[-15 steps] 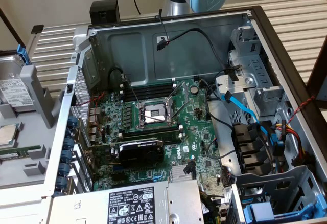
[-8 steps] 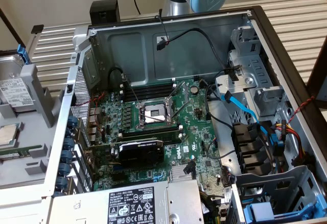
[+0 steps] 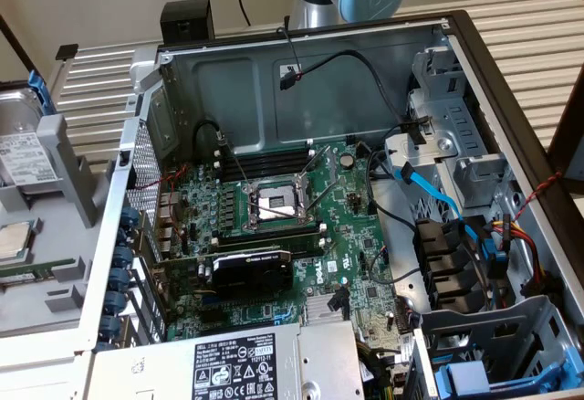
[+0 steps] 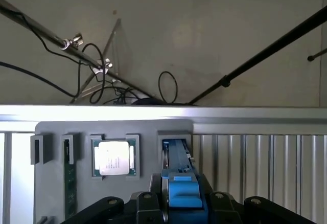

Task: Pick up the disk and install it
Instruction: 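Pick up the disk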

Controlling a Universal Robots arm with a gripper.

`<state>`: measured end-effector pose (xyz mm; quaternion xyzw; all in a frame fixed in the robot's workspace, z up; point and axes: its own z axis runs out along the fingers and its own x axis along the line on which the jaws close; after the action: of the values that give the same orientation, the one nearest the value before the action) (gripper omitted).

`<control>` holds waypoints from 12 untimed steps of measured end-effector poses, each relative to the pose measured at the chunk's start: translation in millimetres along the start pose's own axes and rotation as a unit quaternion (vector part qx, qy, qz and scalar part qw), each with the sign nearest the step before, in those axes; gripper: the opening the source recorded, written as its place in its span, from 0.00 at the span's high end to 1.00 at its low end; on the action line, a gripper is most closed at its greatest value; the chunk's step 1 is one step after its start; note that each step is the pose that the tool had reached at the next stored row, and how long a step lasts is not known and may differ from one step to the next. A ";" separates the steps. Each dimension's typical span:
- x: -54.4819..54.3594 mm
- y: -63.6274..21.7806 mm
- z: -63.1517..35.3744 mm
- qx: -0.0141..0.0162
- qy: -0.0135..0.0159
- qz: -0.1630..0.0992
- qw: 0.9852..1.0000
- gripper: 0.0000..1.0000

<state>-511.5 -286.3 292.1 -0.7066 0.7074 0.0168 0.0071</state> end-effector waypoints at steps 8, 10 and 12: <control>-3.8 0.4 -21.5 0.006 0.006 0.000 1.000 0.63; -4.5 0.5 -28.1 0.007 0.007 0.000 1.000 0.63; -5.0 0.6 -34.5 0.007 0.008 0.000 1.000 0.63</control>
<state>-511.6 -282.4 326.8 -0.7067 0.7074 0.0057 0.0064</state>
